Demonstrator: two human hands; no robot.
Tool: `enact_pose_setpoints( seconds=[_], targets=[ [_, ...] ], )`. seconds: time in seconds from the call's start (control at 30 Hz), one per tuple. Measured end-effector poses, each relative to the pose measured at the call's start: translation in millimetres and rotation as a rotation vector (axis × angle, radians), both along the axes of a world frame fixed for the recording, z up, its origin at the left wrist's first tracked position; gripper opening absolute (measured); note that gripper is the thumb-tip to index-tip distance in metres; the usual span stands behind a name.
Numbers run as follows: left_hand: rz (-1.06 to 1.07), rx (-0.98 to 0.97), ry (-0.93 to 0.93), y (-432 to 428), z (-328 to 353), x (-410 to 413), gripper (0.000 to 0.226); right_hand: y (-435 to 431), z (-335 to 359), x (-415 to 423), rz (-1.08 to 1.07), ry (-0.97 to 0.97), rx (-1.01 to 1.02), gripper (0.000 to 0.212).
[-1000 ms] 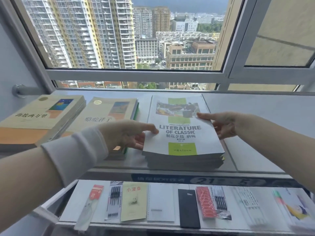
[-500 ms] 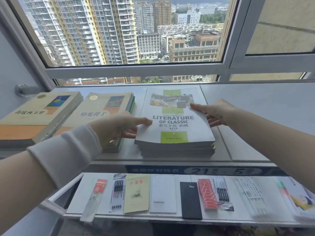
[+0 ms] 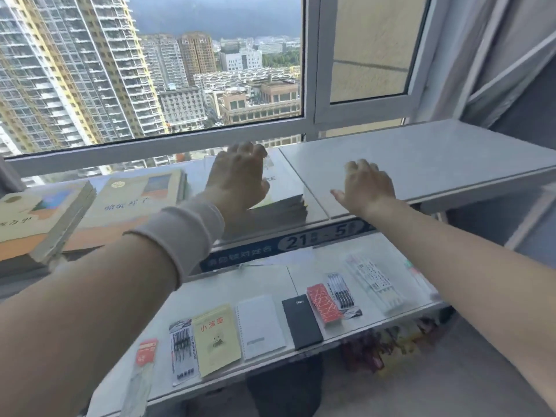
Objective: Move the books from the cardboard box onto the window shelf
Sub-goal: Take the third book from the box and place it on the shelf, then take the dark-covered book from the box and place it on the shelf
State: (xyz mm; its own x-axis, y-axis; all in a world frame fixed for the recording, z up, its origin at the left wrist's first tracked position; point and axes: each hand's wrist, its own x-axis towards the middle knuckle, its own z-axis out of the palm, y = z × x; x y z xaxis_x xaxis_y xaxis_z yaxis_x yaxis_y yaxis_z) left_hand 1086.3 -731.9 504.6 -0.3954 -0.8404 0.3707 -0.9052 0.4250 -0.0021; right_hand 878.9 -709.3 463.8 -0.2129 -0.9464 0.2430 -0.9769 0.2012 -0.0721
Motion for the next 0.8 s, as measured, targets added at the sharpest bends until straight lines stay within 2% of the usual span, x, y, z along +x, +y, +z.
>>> enact_pose_setpoints(
  seconds=[0.2, 0.3, 0.53, 0.8],
  targets=[
    [-0.162, -0.001, -0.290, 71.6, -29.8, -85.9, 0.047, 129.0, -13.8, -59.5, -0.184, 0.115, 0.124, 0.052],
    [-0.261, -0.001, -0.276, 121.6, -33.5, -148.0, 0.044, 203.5, -13.5, -110.7, -0.302, 0.151, 0.139, 0.056],
    [-0.560, 0.022, -0.200, 292.0, -52.3, -335.1, 0.037, 422.9, -27.8, -247.3, -0.622, 0.107, 0.184, 0.048],
    [-0.929, 0.106, -0.341, 521.9, -116.8, -532.1, 0.049, 700.1, -74.4, -382.9, -0.966, 0.046, 0.314, 0.052]
  ],
)
